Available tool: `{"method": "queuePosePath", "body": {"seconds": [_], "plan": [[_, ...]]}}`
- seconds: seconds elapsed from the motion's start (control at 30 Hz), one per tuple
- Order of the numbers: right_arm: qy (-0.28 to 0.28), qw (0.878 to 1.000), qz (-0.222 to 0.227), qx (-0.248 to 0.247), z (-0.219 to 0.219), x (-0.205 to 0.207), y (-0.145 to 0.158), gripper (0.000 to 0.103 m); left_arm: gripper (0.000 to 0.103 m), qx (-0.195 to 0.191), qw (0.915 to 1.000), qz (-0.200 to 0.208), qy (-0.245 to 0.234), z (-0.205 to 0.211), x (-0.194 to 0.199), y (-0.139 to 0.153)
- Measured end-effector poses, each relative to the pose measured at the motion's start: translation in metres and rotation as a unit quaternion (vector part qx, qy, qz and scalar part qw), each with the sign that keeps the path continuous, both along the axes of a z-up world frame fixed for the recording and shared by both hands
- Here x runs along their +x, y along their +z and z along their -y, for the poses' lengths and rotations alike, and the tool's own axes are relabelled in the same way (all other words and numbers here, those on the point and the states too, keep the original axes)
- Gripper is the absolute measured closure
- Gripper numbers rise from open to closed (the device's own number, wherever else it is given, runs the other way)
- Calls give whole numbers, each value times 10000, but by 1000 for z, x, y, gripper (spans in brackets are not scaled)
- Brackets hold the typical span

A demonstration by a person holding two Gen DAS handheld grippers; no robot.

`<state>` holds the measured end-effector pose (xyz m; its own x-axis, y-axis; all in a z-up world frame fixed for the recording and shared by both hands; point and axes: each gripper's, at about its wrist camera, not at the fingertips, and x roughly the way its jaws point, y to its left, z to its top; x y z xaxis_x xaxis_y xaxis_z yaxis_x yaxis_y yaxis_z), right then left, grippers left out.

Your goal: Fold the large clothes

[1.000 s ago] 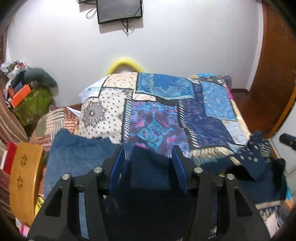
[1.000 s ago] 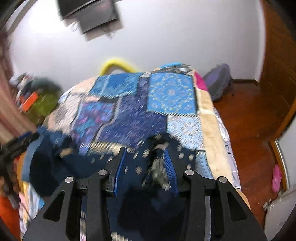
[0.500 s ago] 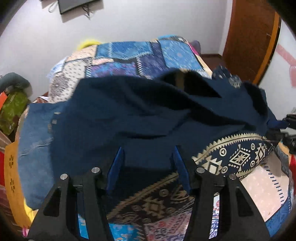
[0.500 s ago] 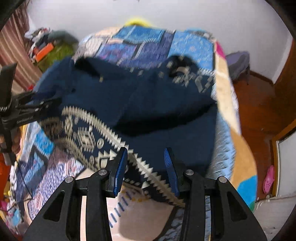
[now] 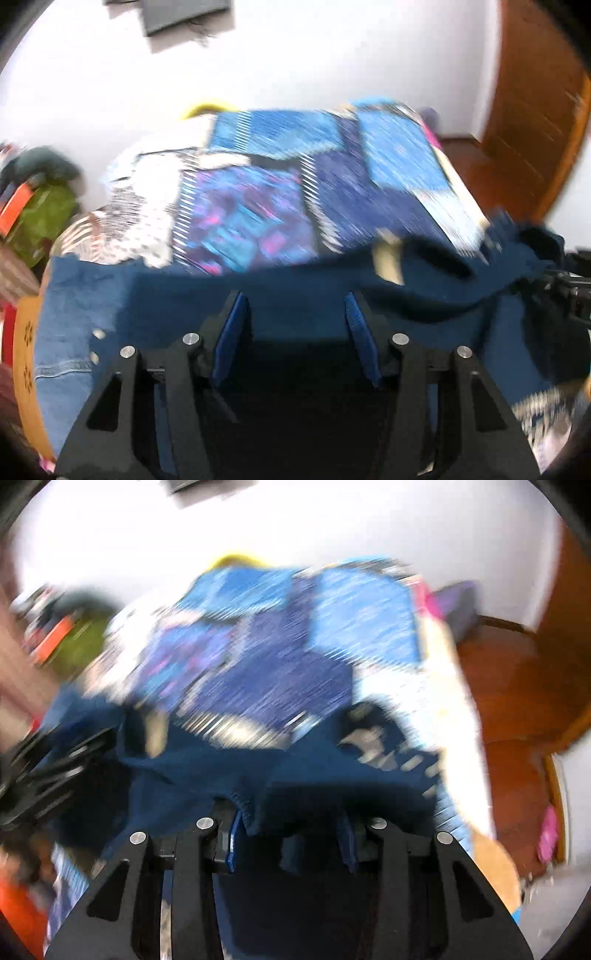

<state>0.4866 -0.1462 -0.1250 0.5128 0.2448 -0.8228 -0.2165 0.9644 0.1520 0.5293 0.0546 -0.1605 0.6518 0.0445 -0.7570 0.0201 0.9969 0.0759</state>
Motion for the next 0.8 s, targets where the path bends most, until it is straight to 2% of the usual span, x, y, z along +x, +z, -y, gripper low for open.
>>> {"method": "queuePosePath", "body": {"seconds": [0.03, 0.13, 0.17, 0.37, 0.43, 0.5, 0.57, 0.7, 0.8], "plan": [[-150, 9998, 108, 25, 3, 2, 1, 66, 47, -87, 9999, 41, 119, -7, 3, 3], [-136, 9996, 230, -44, 5, -4, 1, 66, 47, -313, 9993, 49, 191, -21, 1, 3], [-83, 9996, 262, -102, 5, -10, 0, 65, 47, -279, 9994, 47, 191, -23, -2, 1], [365, 9968, 234, -678, -1, -34, -13, 48, 47, 154, 9998, -136, 68, -30, -29, -16], [405, 9963, 193, -731, 4, -39, -14, 41, 47, 317, 9994, -106, -31, -30, -48, -16], [408, 9964, 40, -742, 11, -50, -17, 39, 45, 416, 9990, -58, -115, -28, -66, -15], [417, 9966, -46, -716, 17, -58, -18, 38, 39, 506, 9985, -13, -216, -26, -87, -13], [426, 9948, 7, -928, 23, -82, -14, 38, 21, 665, 9976, 82, -202, -26, -122, -11], [479, 9931, 8, -1067, 23, -97, -9, 38, 21, 561, 9984, -11, -54, -37, -141, -15]]}}
